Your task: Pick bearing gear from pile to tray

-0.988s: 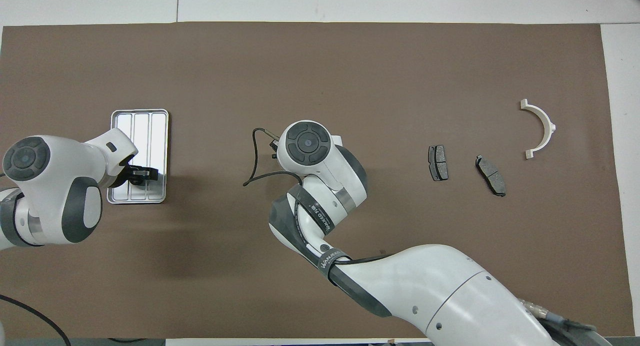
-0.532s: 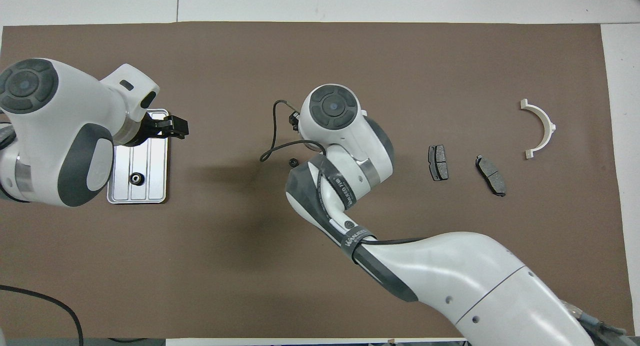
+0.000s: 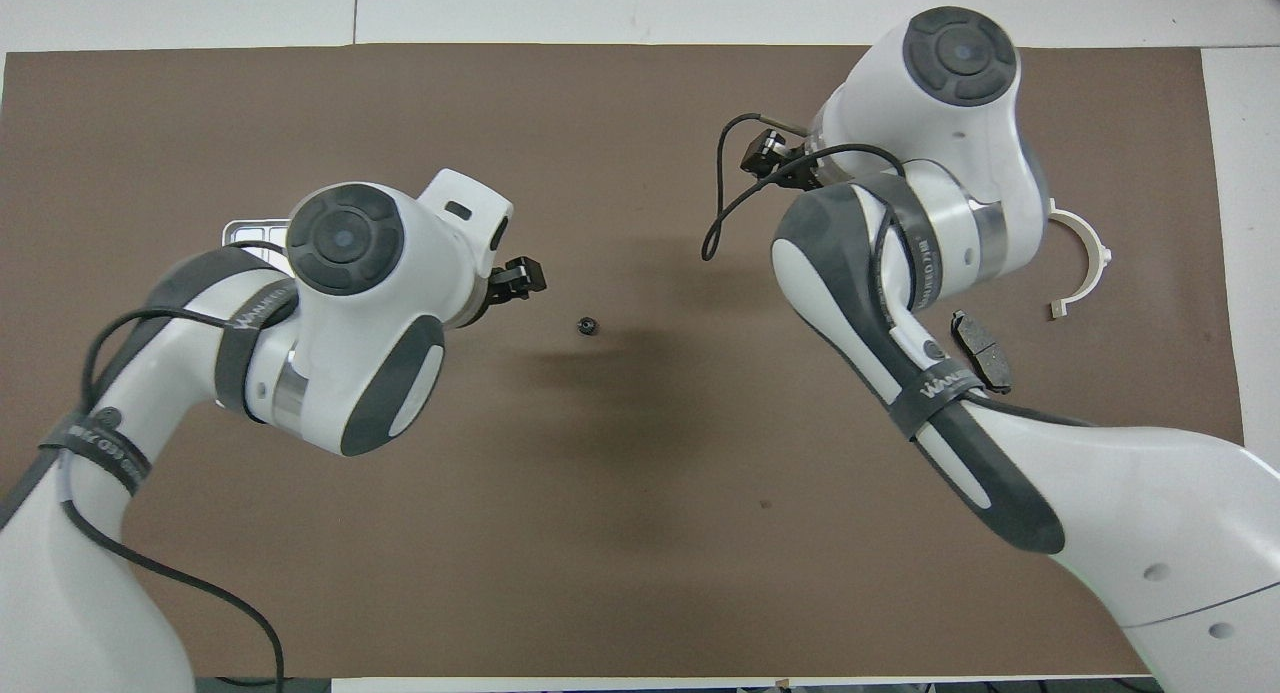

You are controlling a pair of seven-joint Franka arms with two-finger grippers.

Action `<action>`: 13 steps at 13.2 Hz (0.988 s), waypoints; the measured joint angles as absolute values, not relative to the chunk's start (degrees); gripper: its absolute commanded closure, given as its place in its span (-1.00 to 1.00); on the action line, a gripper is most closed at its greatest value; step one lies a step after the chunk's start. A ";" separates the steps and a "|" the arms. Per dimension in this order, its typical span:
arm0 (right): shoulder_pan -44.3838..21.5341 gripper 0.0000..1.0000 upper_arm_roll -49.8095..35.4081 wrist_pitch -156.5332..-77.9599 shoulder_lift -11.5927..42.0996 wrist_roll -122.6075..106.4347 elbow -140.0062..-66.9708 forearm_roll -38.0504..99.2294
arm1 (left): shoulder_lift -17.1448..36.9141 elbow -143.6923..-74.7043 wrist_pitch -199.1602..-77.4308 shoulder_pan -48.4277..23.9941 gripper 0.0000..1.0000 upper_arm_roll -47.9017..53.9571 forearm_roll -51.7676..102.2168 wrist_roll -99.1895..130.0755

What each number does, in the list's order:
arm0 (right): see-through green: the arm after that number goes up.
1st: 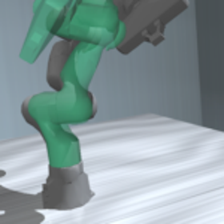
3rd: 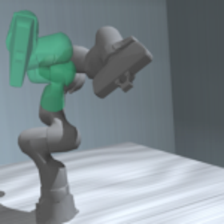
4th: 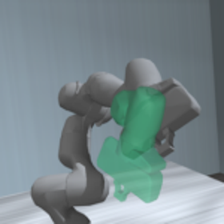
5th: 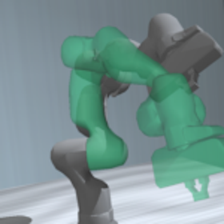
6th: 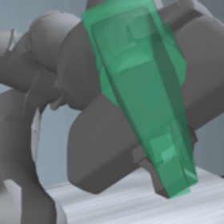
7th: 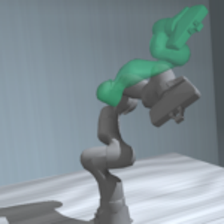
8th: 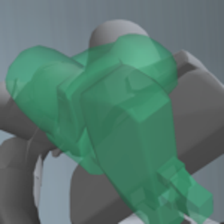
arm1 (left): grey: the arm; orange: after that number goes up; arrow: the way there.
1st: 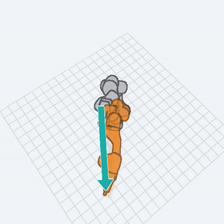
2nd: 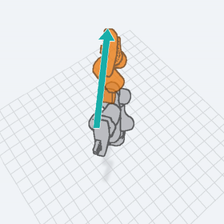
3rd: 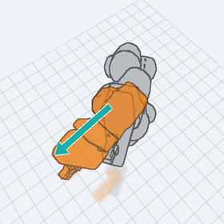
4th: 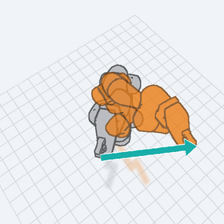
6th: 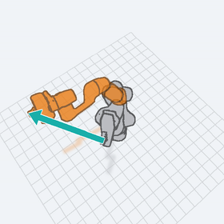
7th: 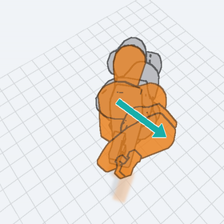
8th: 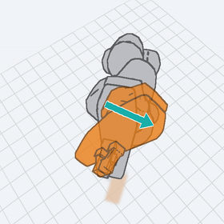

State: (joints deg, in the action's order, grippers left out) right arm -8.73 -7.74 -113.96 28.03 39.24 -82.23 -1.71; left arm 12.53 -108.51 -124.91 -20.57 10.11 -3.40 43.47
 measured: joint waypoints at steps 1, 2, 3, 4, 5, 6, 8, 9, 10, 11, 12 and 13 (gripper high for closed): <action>-6.96 -1.00 -7.74 -113.27 27.80 35.23 -82.23 -1.71 | 14.39 -108.56 -126.75 -22.95 -1.00 10.07 -3.89 45.96; -5.66 -1.00 -7.75 -112.67 27.65 32.55 -82.24 -1.71 | 16.65 -108.57 -129.01 -25.00 -1.00 10.02 -5.31 48.85; -4.80 -1.00 -7.76 -112.44 27.52 31.10 -82.25 -1.71 | 18.79 -108.56 -131.27 -26.28 -1.00 10.02 -6.62 51.32; -4.21 -1.00 -7.79 -112.37 27.38 30.63 -82.25 -1.71 | 20.39 -108.55 -132.57 -26.90 -0.99 10.01 -7.23 52.36; -3.66 -1.00 -7.78 -112.24 27.19 30.47 -82.25 -1.71 | 21.56 -108.54 -133.44 -27.34 -0.99 9.98 -7.39 52.65; -3.20 -1.00 -7.78 -111.90 26.99 30.40 -82.26 -1.71 | 22.29 -108.52 -134.12 -27.67 -0.98 9.98 -7.44 52.87; -2.59 -1.00 -7.79 -111.17 26.73 30.36 -82.28 -1.71 | 22.60 -108.49 -134.43 -28.06 -0.96 9.95 -7.53 53.12; -2.48 -1.00 -7.79 -110.74 26.71 30.35 -82.28 -1.71 | 22.61 -108.46 -134.48 -28.08 -0.95 9.94 -7.89 53.12; -2.42 -1.00 -7.79 -110.34 26.70 30.05 -82.28 -1.71 | 22.63 -108.46 -134.65 -28.08 -0.94 9.88 -8.61 53.12; -2.40 -1.00 -7.79 -110.24 26.69 29.40 -82.28 -1.71 | 22.76 -108.46 -135.09 -28.08 -0.93 9.79 -9.33 53.12; -2.37 -1.00 -7.79 -110.23 26.60 28.83 -82.32 -1.71 | 22.92 -108.46 -135.43 -28.08 -0.92 9.69 -9.68 53.12; -2.21 -1.00 -7.79 -110.23 26.14 28.23 -82.60 -1.71 | 23.11 -108.46 -135.75 -28.06 -0.91 9.53 -9.95 53.12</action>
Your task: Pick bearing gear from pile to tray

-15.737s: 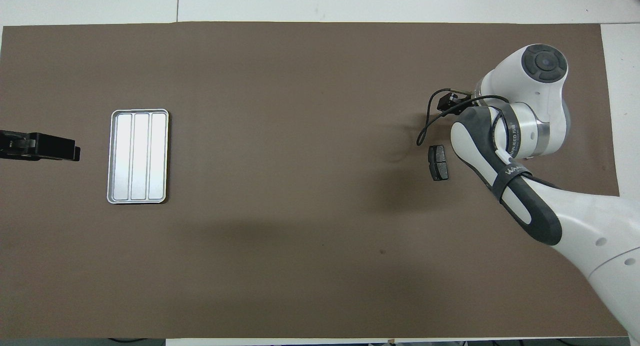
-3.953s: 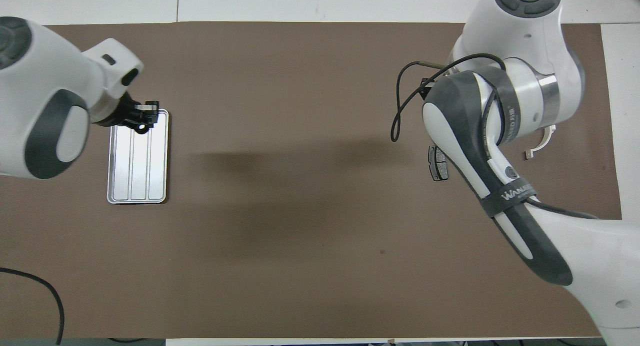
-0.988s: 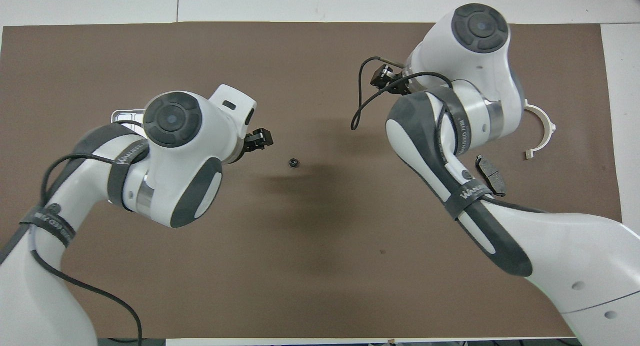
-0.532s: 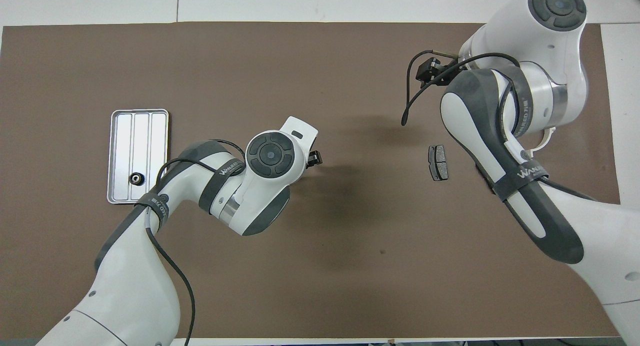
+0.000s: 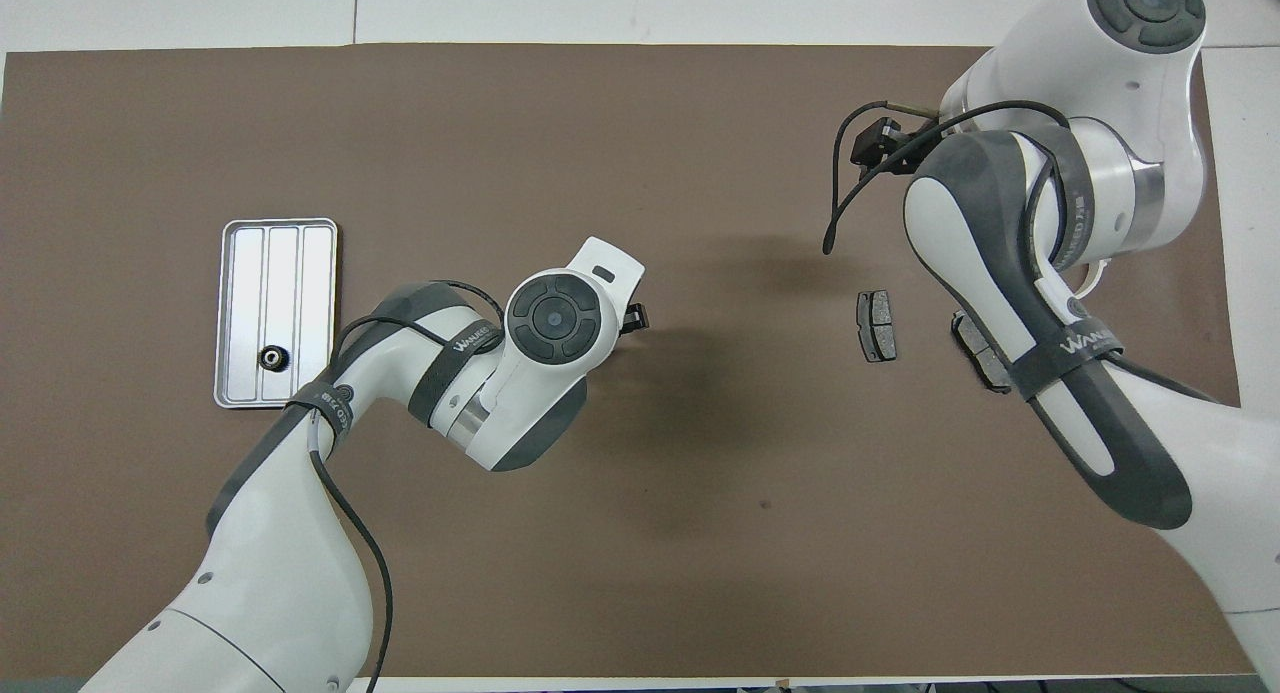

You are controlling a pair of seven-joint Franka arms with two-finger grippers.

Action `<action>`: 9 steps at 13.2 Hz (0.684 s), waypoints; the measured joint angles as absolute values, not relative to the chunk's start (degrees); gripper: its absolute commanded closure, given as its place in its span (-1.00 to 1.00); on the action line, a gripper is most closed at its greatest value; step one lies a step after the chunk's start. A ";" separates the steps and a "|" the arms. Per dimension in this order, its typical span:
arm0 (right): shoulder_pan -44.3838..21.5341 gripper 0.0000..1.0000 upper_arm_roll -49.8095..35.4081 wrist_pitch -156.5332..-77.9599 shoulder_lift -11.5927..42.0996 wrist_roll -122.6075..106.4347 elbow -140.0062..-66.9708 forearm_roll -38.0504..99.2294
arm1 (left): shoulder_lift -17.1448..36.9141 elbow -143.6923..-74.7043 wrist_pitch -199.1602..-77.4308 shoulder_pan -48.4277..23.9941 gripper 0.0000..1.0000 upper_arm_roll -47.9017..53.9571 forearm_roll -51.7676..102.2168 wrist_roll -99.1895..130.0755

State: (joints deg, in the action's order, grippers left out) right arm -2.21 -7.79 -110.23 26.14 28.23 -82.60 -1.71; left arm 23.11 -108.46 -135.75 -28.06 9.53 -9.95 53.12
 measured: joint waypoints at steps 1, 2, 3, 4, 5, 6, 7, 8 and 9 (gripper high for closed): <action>-1.78 -1.00 -7.79 -110.23 25.12 26.31 -83.37 -1.71 | 23.31 -108.49 -136.17 -28.04 -0.90 9.40 -10.22 53.12; -0.96 -1.00 -7.79 -110.23 23.57 22.88 -84.67 -1.71 | 23.47 -108.54 -136.49 -28.04 -0.88 9.34 -10.31 53.12; 0.09 -1.00 -7.79 -110.22 21.67 18.71 -86.16 -1.71 | 23.57 -108.59 -136.56 -28.04 -0.87 9.34 -10.33 53.12; 1.19 -1.00 -7.78 -110.20 19.15 14.54 -88.17 -1.71 | 23.63 -108.70 -136.64 -28.04 -0.82 9.34 -10.36 53.12; 2.11 -1.00 -7.78 -110.15 16.04 11.07 -90.66 -1.71 | 23.68 -108.88 -136.82 -28.04 -0.76 9.34 -10.37 53.12; 2.77 -1.00 -7.78 -109.87 12.57 8.61 -93.15 -1.71 | 23.72 -109.16 -137.04 -28.04 -0.58 9.34 -10.37 53.12; 3.09 -1.00 -7.79 -108.27 8.88 7.03 -95.12 -1.71 | 23.78 -109.36 -137.24 -28.04 -0.24 9.34 -10.38 53.12; 3.16 -1.00 -7.80 -105.17 5.14 6.27 -96.47 -1.70 | 23.83 -109.44 -137.35 -28.04 0.16 9.34 -10.38 53.13; 3.16 -1.00 -7.89 -101.74 1.58 6.13 -97.36 -1.68 | 23.80 -109.41 -137.42 -28.04 0.74 9.34 -10.39 53.13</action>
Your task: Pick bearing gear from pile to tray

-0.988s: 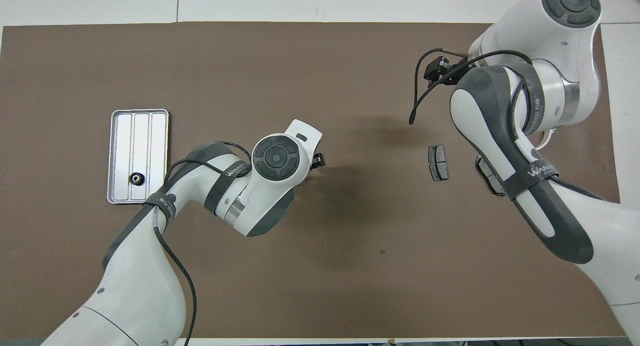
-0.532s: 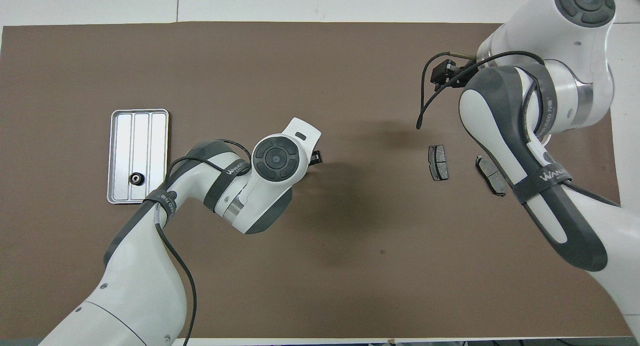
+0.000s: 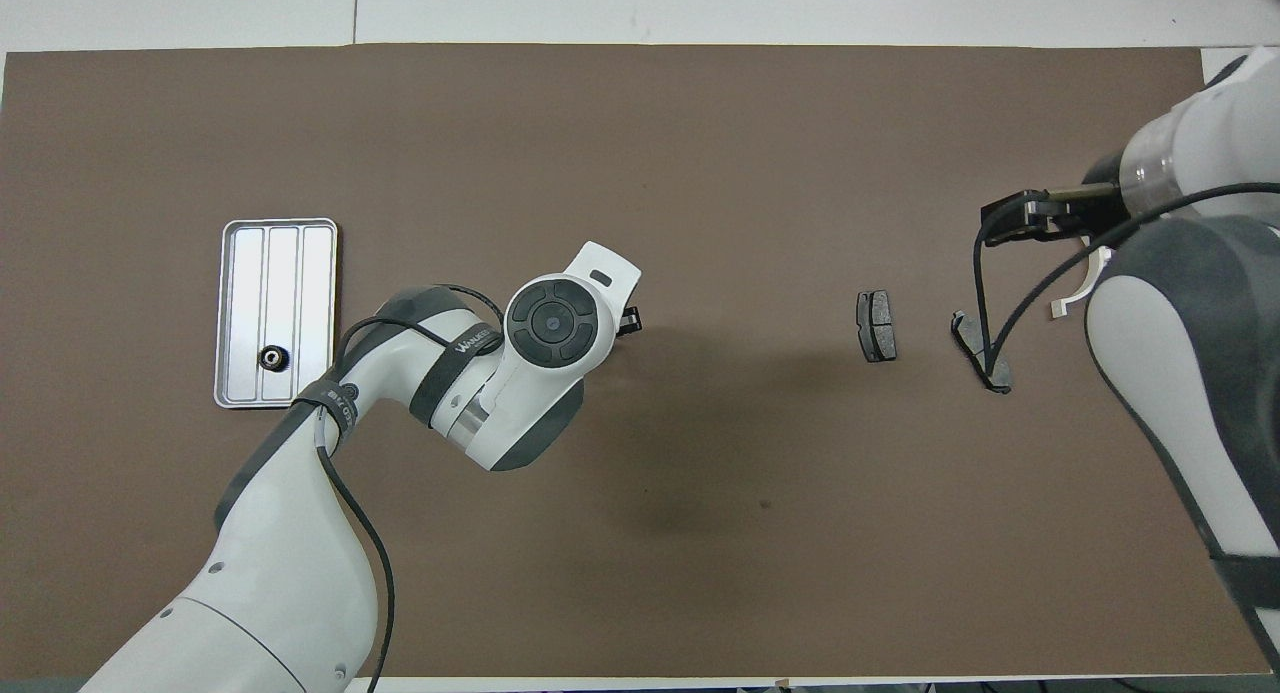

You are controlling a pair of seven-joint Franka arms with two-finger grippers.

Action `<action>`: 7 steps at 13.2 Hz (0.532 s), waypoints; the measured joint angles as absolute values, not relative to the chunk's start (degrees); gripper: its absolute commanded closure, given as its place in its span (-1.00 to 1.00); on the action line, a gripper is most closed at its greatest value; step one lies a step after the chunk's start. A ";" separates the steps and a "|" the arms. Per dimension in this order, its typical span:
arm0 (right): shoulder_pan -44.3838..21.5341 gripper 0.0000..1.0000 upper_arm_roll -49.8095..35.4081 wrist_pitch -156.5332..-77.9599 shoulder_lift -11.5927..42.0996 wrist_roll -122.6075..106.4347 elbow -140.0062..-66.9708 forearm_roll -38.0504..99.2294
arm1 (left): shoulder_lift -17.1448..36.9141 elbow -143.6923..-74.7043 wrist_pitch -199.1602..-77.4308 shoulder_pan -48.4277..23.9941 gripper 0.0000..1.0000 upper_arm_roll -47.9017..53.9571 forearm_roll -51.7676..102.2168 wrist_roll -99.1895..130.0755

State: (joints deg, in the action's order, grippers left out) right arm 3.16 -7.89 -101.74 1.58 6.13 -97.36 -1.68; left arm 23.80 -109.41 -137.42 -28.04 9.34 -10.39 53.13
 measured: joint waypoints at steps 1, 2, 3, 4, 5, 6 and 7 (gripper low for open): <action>3.15 -1.00 -8.03 -98.97 -1.47 6.12 -97.99 -1.59 | 23.59 -109.32 -137.45 -28.04 1.00 9.34 -10.40 53.13; 3.15 -1.00 -8.17 -97.58 -3.60 6.12 -98.43 -1.30 | 23.37 -109.32 -137.40 -28.03 1.00 9.25 -10.45 53.13; 3.15 -1.00 -8.31 -97.09 -5.13 6.12 -98.76 -0.96 | 23.29 -109.31 -137.42 -28.00 1.00 9.15 -10.48 53.13; 3.14 -1.00 -8.40 -96.85 -6.18 6.12 -99.02 -0.63 | 23.28 -109.30 -137.45 -27.98 1.00 9.12 -10.48 53.13; 3.13 -1.00 -8.46 -96.61 -6.82 6.12 -99.15 -0.53 | 23.31 -109.13 -137.49 -27.97 1.00 9.05 -10.48 53.13; 3.11 -1.00 -8.50 -96.37 -7.23 6.12 -99.19 -0.50 | 23.33 -108.45 -136.94 -27.84 1.00 8.87 -10.49 53.13; 3.10 -1.00 -8.52 -96.09 -7.51 6.12 -99.21 -0.49 | 23.33 -107.04 -134.87 -27.29 1.00 8.76 -10.58 52.74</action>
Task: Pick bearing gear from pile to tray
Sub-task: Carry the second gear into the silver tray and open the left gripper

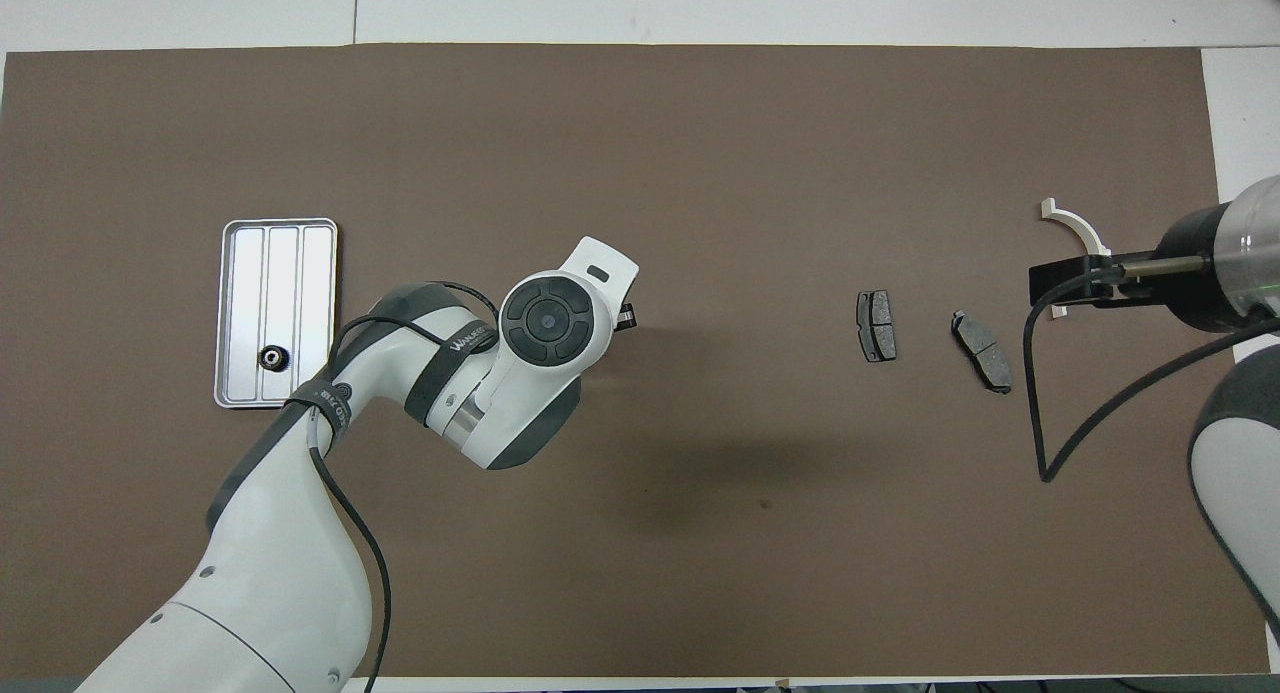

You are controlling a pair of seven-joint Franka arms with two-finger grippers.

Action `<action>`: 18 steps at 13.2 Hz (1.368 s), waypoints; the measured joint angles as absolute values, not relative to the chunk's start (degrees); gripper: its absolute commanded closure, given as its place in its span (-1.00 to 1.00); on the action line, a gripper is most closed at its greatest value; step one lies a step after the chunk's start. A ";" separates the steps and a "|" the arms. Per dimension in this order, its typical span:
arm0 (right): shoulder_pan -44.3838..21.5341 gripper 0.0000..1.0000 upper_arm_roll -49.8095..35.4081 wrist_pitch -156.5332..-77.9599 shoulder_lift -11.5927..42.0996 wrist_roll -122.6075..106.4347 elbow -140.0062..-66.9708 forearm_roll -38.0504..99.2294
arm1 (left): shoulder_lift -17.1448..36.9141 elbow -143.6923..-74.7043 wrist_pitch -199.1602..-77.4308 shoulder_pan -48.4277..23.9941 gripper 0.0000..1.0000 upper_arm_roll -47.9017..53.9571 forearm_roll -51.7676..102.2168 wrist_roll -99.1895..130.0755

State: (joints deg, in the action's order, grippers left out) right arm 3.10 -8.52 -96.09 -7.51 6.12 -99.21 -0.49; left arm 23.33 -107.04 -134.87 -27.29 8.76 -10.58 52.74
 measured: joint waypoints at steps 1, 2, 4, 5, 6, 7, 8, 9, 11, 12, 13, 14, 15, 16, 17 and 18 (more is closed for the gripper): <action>3.09 -1.00 -8.52 -95.66 -7.72 6.12 -99.21 -0.48 | 23.16 -105.00 -131.58 -26.37 1.00 8.61 -10.68 51.34; 3.07 -1.00 -8.54 -95.30 -7.85 6.12 -99.22 -0.47 | 22.48 -102.92 -127.83 -24.46 1.00 8.56 -10.69 48.42; 2.95 -1.00 -8.55 -94.84 -8.17 6.12 -99.22 -0.41 | 18.03 -100.67 -120.20 -17.39 1.00 8.52 -8.04 36.26; 2.88 -1.00 -8.56 -94.15 -8.47 6.12 -99.22 0.10 | 15.25 -100.54 -116.88 -13.28 1.00 8.31 -5.45 28.19; 2.88 -1.00 -8.55 -93.16 -8.85 6.12 -99.19 1.62 | 13.18 -100.64 -114.36 -8.81 1.00 8.18 -3.77 20.52; 2.88 -1.00 -8.54 -91.63 -9.28 6.12 -99.13 2.69 | 11.99 -101.05 -113.50 -4.40 1.00 8.11 -2.88 13.48; 2.89 -1.00 -8.49 -89.32 -9.76 6.12 -99.00 3.22 | 11.61 -101.84 -113.64 0.24 1.00 8.03 -2.36 6.46; 2.90 -1.00 -8.44 -87.58 -10.13 6.12 -98.93 3.26 | 11.65 -102.91 -114.27 3.94 1.00 8.01 -2.15 1.33; 2.90 -1.00 -8.41 -86.57 -10.42 6.12 -98.93 3.26 | 12.00 -106.40 -119.54 8.95 1.00 7.99 -1.90 -5.18; 2.91 -1.00 -8.40 -86.54 -10.42 6.12 -98.94 3.26 | 12.49 -108.79 -123.99 9.86 1.00 8.02 -1.87 -6.21; 2.93 -1.00 -8.38 -86.54 -10.42 6.12 -98.93 3.25 | 13.30 -111.09 -128.24 10.01 1.00 8.15 -1.87 -6.33; 2.95 -1.00 -8.36 -86.54 -10.42 6.12 -98.93 3.17 | 14.21 -112.61 -131.00 9.99 1.00 8.53 -1.87 -6.32; 2.96 -1.00 -8.33 -86.54 -10.42 6.12 -98.93 3.12 | 14.99 -113.29 -132.29 9.95 1.00 8.89 -1.86 -6.26; 2.96 -1.00 -8.31 -86.54 -10.42 6.12 -98.93 3.12 | 15.57 -113.48 -133.05 9.87 1.00 9.11 -1.86 -6.17; 2.96 -1.00 -8.31 -86.54 -10.42 6.12 -98.94 3.11 | 15.86 -113.57 -133.46 9.74 1.00 9.20 -1.86 -6.12; 2.96 -1.00 -8.31 -86.54 -10.41 6.12 -98.94 3.11 | 15.90 -113.89 -134.09 9.56 1.00 9.20 -1.86 -6.09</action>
State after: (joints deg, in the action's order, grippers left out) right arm 2.96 -8.31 -86.54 -10.41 6.12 -98.94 3.11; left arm 15.90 -113.89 -134.09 9.56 9.20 -1.86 -6.09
